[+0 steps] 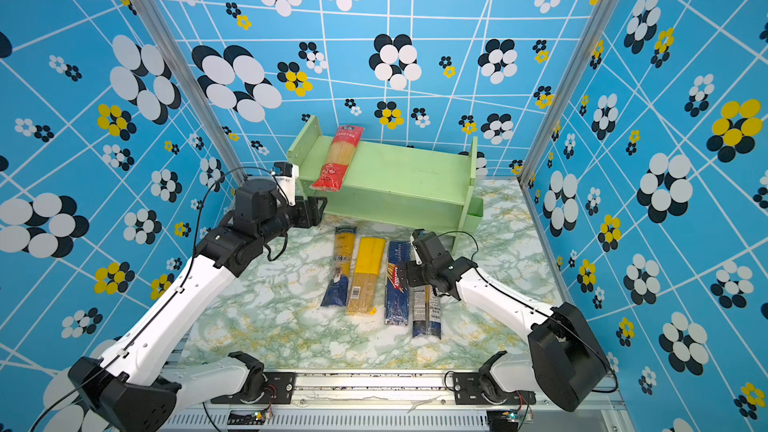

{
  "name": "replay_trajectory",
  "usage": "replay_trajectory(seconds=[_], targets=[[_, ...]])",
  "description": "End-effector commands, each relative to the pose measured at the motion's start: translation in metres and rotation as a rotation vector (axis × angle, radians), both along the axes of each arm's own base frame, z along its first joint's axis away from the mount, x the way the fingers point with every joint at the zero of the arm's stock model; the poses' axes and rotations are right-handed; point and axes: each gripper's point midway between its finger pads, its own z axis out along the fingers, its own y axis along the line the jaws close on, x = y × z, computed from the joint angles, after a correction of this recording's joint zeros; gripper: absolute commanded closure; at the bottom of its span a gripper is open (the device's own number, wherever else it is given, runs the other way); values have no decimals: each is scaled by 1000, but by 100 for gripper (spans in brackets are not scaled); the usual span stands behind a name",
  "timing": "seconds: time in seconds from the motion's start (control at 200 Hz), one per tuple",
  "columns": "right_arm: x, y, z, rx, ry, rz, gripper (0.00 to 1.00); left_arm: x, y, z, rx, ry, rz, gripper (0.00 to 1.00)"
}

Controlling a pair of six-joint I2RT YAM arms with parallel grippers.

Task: Arrange pasta packages on shelves
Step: Place the pasta box on the shelf, then pick up the pasta bag from the center of the table.

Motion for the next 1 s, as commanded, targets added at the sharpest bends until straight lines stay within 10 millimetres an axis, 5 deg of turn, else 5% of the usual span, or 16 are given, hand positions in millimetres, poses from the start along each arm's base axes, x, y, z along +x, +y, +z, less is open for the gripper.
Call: replay_trajectory(seconds=[0.0, 0.395, 0.995], targets=[[-3, 1, 2, -21, 6, 17, 2, -21, 2, -16, -62, 7, 4, 26], [4, 6, 0, -28, 15, 19, 2, -66, 6, -166, -57, 303, 80, 20], [4, 4, -9, -42, 31, 8, 2, -62, -14, -242, 83, 449, 125, 7]])
